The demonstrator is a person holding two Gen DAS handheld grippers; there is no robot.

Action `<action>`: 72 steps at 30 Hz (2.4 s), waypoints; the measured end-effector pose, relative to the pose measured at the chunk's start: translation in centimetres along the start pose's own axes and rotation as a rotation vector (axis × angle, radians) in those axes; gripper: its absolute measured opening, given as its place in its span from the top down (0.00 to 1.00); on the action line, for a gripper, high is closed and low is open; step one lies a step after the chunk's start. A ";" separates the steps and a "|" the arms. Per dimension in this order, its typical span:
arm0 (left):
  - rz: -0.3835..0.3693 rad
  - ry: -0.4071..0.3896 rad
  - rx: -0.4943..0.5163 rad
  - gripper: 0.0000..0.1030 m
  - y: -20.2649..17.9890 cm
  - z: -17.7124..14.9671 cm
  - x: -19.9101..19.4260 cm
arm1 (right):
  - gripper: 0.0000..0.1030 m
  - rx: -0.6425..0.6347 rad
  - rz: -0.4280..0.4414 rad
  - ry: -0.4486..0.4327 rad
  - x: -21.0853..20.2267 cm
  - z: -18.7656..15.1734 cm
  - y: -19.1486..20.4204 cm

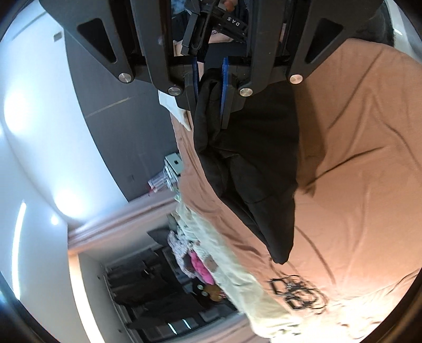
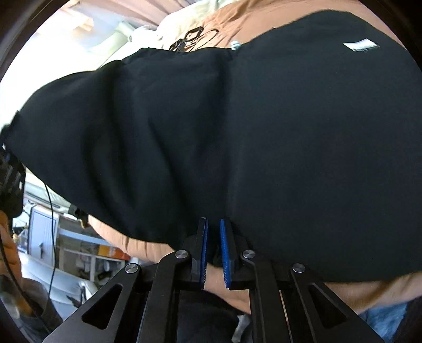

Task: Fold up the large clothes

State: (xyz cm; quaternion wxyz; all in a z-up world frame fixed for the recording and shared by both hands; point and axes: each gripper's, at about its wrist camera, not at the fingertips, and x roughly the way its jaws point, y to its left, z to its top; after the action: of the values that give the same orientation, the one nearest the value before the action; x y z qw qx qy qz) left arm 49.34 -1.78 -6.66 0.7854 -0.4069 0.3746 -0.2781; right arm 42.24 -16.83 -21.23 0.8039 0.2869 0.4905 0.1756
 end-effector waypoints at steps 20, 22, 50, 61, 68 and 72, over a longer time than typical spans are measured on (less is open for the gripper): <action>0.095 0.340 0.202 0.86 -10.9 -7.1 18.0 | 0.90 0.184 0.033 -0.313 -13.4 -3.6 -10.0; 0.133 0.433 0.206 0.81 -10.9 -8.8 21.1 | 0.89 0.208 0.028 -0.326 -14.6 -4.1 -11.7; 0.370 0.325 0.155 0.32 -1.9 -5.2 14.5 | 0.45 0.302 0.093 -0.389 -14.2 0.6 -13.4; 0.465 0.305 0.218 0.32 0.5 -7.0 15.2 | 0.93 0.299 0.129 -0.432 -15.4 -2.3 -13.4; 0.546 0.408 0.270 0.63 2.5 -9.3 17.4 | 0.96 0.397 0.158 -0.414 -14.3 -5.7 -17.5; 0.545 0.445 0.262 0.69 3.3 -10.4 18.3 | 0.97 0.418 0.154 -0.412 -13.7 -7.0 -18.7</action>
State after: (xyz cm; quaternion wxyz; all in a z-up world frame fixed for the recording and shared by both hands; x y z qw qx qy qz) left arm 51.58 -18.16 -20.10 0.7754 -0.1177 0.5919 -0.1860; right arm 29.83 -37.03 -26.17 0.7942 0.5123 0.3194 0.0693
